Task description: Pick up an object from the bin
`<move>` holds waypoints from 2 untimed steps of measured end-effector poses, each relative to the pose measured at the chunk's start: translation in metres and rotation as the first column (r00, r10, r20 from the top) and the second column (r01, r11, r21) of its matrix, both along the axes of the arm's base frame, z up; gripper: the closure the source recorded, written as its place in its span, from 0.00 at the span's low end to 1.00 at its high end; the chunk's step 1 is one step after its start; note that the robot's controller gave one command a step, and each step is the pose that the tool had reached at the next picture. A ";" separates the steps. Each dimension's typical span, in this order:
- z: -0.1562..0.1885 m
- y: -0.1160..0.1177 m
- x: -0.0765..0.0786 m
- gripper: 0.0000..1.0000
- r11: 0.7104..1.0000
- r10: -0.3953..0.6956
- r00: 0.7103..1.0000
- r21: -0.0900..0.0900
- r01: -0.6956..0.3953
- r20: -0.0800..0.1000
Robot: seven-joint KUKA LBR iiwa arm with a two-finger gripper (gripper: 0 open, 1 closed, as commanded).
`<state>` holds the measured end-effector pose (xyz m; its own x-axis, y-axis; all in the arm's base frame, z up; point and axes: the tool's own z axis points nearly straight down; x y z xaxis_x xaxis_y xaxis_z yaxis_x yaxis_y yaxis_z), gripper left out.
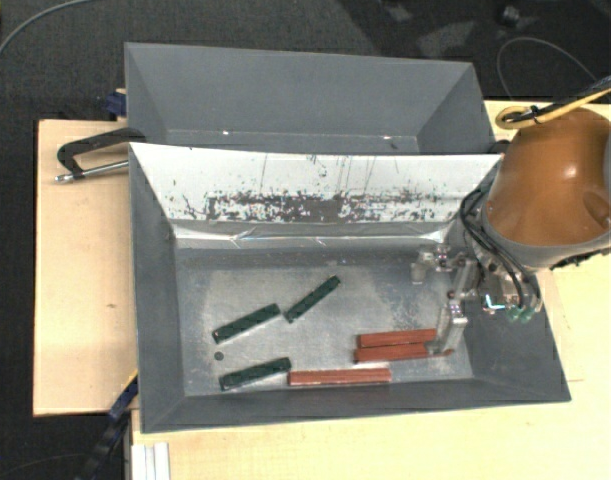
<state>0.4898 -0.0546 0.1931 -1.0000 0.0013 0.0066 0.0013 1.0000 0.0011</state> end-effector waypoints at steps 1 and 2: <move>-0.126 0.025 0.001 0.00 0.991 0.136 0.991 0.001 -0.136 0.000; -0.121 0.025 0.003 1.00 0.991 0.135 0.991 -0.001 -0.135 0.010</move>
Offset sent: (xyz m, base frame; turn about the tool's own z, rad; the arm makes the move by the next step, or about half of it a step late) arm 0.0017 0.0240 -0.1229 -0.1352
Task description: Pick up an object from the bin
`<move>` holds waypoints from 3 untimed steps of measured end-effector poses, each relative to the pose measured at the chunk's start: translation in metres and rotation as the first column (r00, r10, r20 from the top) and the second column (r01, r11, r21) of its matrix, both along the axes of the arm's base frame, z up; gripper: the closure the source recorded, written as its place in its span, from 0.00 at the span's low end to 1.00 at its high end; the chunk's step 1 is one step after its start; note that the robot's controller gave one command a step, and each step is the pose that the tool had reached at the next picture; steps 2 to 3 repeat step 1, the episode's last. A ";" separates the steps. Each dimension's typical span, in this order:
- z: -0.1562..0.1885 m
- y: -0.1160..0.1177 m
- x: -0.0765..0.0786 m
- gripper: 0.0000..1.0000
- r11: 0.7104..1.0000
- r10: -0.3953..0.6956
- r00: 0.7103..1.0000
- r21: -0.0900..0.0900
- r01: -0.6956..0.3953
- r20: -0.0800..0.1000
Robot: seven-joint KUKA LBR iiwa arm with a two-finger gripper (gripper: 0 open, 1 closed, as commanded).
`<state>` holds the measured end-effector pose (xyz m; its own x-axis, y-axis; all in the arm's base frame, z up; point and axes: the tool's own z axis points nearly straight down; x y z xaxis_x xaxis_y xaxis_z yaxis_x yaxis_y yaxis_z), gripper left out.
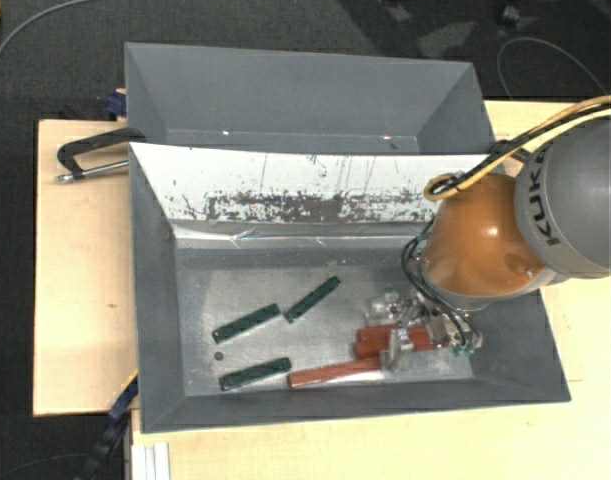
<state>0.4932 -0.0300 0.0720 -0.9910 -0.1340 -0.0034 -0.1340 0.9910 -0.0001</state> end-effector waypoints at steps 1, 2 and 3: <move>0.143 -0.026 0.000 1.00 1.000 -0.001 1.000 -0.002 0.001 0.010; 0.143 -0.026 0.000 1.00 1.000 -0.001 1.000 -0.002 0.001 0.010; 0.143 -0.026 0.000 1.00 1.000 -0.001 1.000 -0.002 0.001 0.010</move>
Offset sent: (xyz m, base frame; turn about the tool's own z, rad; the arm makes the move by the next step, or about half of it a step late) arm -0.0027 -0.0256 0.1379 -0.0017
